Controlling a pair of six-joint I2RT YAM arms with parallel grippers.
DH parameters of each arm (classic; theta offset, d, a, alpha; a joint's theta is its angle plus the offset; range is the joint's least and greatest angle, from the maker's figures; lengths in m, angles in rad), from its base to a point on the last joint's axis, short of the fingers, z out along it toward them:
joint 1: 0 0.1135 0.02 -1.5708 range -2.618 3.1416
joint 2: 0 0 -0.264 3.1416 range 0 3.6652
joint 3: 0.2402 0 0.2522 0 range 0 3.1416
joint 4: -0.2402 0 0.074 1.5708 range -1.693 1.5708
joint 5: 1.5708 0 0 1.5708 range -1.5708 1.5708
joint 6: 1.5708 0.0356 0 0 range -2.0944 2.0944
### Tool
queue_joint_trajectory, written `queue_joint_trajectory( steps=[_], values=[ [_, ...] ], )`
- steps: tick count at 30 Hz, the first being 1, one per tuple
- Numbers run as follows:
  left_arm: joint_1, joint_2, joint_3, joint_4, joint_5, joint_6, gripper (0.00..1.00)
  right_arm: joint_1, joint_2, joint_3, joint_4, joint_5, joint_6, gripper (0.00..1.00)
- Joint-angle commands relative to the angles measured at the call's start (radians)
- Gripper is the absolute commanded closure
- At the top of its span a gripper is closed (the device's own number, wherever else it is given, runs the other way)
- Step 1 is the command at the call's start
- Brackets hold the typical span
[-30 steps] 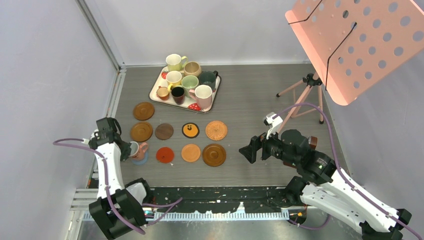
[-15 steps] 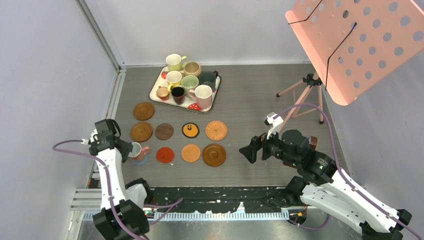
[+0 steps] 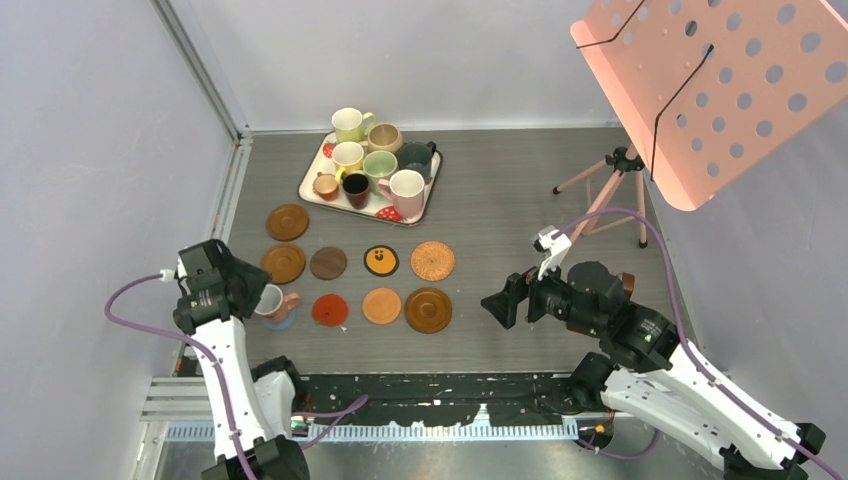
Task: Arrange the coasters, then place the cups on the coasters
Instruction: Place the cup on the coaster, then pick up the cup from the tray.
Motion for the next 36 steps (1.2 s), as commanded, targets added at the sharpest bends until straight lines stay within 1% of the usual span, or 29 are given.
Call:
queue_joint_trajectory(
  steps=[1,3,6,8,12,16,18,21,24,27,32,36],
  values=[
    [0.002,0.012,0.076,0.112,0.183,0.062,0.5,-0.002,-0.009,0.047,-0.001,0.008,0.018,0.05],
    [-0.02,0.028,0.103,0.148,0.209,0.075,0.51,-0.002,-0.007,0.051,-0.011,0.012,0.02,0.05],
    [-0.08,0.07,0.165,0.177,0.2,0.094,0.52,-0.001,0.0,0.066,-0.027,0.012,0.02,0.05],
    [-0.149,0.112,0.225,0.173,0.158,0.116,0.53,-0.001,0.005,0.078,-0.035,0.043,0.019,0.05],
    [-0.334,0.224,0.347,0.159,0.046,0.155,0.53,-0.002,0.013,0.096,-0.04,0.062,0.022,0.05],
    [-0.475,0.372,0.46,0.173,0.014,0.167,0.54,-0.001,0.021,0.103,-0.042,0.069,0.028,0.05],
    [-0.528,0.451,0.515,0.205,0.01,0.168,0.54,-0.002,0.023,0.102,-0.045,0.07,0.034,0.05],
    [-0.59,0.593,0.599,0.249,0.008,0.17,0.54,-0.001,0.023,0.102,-0.057,0.074,0.044,0.05],
    [-0.663,0.735,0.726,0.248,-0.004,0.182,0.55,-0.001,0.021,0.103,-0.069,0.079,0.054,0.05],
    [-0.733,0.882,0.872,0.221,-0.08,0.187,0.56,-0.001,0.02,0.103,-0.093,0.083,0.057,0.04],
    [-0.797,1.114,1.124,0.145,-0.091,0.151,0.57,-0.002,0.016,0.118,-0.123,0.099,0.053,0.04],
    [-0.821,1.249,1.241,0.087,-0.111,0.127,0.59,-0.002,0.006,0.125,-0.132,0.116,0.056,0.04]
  ],
)
